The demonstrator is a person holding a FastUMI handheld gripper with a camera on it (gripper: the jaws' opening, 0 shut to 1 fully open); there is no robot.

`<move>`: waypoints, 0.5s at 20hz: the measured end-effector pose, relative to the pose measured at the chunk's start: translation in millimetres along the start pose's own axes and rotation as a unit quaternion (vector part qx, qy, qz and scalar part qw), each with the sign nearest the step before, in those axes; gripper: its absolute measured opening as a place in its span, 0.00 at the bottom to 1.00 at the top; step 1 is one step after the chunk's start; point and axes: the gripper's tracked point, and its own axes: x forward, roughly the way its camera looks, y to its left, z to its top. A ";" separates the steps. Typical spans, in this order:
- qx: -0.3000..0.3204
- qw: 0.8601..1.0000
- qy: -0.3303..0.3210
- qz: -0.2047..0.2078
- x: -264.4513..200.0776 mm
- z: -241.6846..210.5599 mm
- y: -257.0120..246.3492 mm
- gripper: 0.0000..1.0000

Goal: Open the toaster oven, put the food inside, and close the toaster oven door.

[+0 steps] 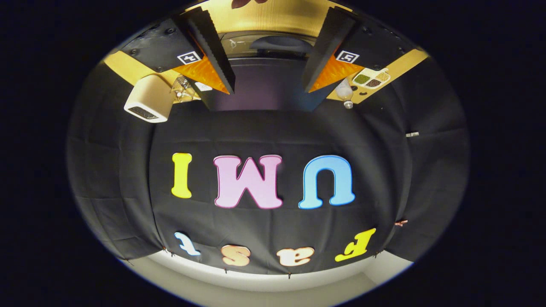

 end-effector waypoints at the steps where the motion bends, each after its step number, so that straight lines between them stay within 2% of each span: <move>1: 0.004 1.000 0.013 -0.001 2.8 -10.6 4.3 0.98; 5: 0.011 0.998 0.056 -0.005 16.2 -46.5 15.7 0.98; 9: 0.013 0.994 0.107 -0.027 22.3 -80.2 5.9 0.98; 10: 0.005 0.995 0.092 -0.033 24.7 -77.4 2.9 0.98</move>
